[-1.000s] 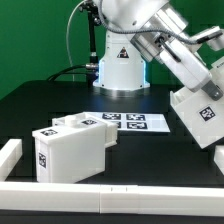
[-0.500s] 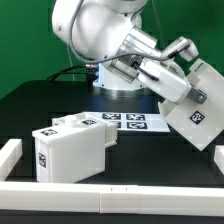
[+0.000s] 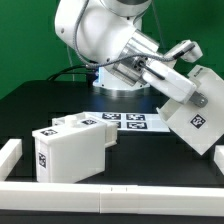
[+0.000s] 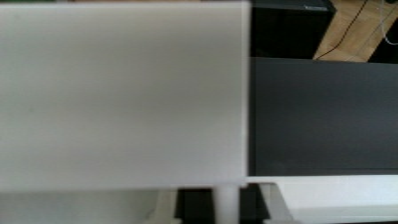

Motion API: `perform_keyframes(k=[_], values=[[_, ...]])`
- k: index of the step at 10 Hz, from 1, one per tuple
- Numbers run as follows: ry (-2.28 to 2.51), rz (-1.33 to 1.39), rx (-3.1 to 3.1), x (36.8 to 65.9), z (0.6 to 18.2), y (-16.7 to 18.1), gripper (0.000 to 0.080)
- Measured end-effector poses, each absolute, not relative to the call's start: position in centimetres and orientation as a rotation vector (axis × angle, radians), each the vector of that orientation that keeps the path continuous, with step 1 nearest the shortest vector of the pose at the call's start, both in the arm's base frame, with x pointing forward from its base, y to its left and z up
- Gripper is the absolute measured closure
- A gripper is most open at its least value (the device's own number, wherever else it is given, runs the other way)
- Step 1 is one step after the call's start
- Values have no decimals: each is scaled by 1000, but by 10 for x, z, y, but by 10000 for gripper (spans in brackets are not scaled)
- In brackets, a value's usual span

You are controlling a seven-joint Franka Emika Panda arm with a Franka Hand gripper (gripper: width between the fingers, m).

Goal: Assemble drawer

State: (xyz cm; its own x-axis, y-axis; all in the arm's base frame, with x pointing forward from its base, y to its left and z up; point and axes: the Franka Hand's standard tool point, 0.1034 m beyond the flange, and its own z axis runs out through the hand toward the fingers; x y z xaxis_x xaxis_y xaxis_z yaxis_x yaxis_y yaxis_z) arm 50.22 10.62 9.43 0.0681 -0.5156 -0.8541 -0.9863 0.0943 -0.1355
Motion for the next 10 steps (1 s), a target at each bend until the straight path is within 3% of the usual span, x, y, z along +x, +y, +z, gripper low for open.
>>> perform_keyframes(k=[10], values=[[1363, 646, -1618, 496, 107, 104, 768]])
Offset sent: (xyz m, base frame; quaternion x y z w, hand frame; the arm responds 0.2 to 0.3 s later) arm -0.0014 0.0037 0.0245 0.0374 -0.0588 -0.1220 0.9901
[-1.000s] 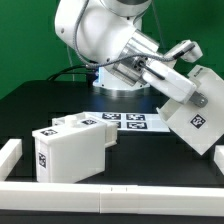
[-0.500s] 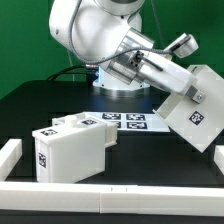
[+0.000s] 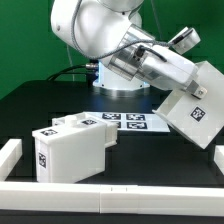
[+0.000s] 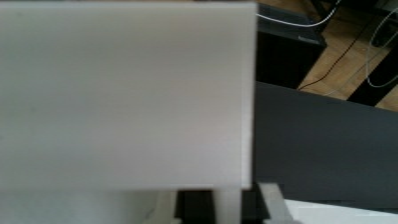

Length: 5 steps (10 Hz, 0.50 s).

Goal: Assemble drawer

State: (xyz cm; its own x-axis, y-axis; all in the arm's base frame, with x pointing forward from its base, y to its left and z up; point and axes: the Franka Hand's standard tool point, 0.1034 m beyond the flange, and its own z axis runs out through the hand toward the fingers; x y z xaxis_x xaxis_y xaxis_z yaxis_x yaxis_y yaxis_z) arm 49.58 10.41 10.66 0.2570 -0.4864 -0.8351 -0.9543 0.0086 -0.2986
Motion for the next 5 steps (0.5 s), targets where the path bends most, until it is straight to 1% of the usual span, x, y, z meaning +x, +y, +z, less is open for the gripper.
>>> perform_keyframes(k=[3, 4, 5], values=[[1286, 674, -1555, 499, 105, 93, 768], [1238, 722, -1491, 499, 104, 90, 768], [1209, 765, -1429, 502, 99, 86, 768]])
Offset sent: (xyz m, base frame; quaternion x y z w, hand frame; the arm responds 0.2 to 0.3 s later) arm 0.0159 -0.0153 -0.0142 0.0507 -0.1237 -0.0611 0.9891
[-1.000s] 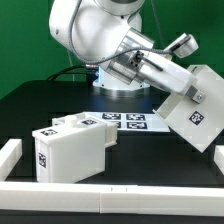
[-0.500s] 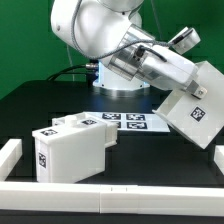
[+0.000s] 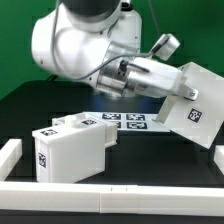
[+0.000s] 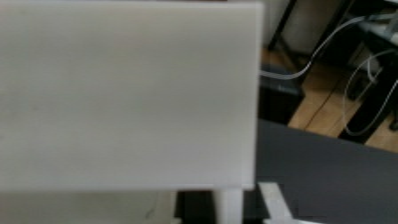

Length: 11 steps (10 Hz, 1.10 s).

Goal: Assemble drawer

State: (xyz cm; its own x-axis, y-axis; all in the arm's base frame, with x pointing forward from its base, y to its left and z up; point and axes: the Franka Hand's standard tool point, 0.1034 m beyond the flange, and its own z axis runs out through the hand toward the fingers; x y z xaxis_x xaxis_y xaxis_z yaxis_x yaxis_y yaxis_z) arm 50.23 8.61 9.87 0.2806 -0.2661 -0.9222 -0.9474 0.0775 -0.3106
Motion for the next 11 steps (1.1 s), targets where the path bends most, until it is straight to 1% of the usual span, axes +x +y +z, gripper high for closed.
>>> perform_keyframes(k=[2, 3, 10, 11], values=[[1145, 836, -1332, 506, 95, 83, 768], [1129, 862, -1290, 509, 88, 80, 768], [1155, 873, -1265, 510, 82, 72, 768], [1157, 871, -1266, 510, 81, 72, 710]])
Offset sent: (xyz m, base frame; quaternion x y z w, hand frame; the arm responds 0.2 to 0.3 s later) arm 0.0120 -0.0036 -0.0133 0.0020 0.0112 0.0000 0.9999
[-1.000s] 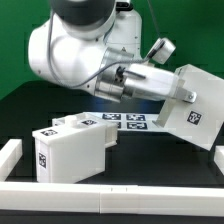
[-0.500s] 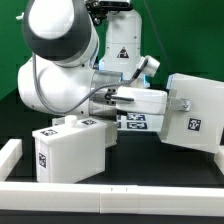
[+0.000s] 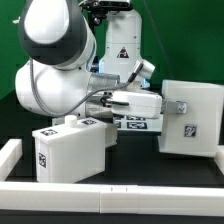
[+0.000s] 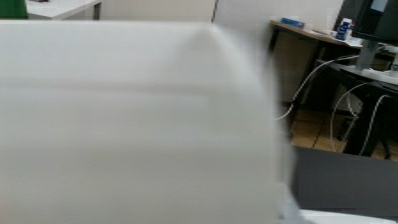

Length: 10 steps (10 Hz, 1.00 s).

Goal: Assemble drawer

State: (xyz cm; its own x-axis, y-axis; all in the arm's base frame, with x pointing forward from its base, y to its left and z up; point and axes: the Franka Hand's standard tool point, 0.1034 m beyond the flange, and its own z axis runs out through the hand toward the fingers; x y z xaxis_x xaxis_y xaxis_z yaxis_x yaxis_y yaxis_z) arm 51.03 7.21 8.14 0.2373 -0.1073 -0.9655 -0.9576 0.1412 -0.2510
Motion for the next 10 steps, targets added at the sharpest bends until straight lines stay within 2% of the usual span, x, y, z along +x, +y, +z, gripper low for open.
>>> perform_keyframes(k=[1, 2, 3, 4, 5, 6, 10], values=[[1158, 871, -1266, 510, 81, 72, 573], [1158, 871, -1265, 510, 81, 72, 573], [1159, 871, -1265, 510, 81, 71, 390], [1159, 871, -1265, 510, 81, 71, 256], [1160, 871, -1264, 510, 80, 71, 256], [1160, 871, -1264, 510, 80, 71, 172], [1171, 844, -1292, 510, 74, 58, 151]])
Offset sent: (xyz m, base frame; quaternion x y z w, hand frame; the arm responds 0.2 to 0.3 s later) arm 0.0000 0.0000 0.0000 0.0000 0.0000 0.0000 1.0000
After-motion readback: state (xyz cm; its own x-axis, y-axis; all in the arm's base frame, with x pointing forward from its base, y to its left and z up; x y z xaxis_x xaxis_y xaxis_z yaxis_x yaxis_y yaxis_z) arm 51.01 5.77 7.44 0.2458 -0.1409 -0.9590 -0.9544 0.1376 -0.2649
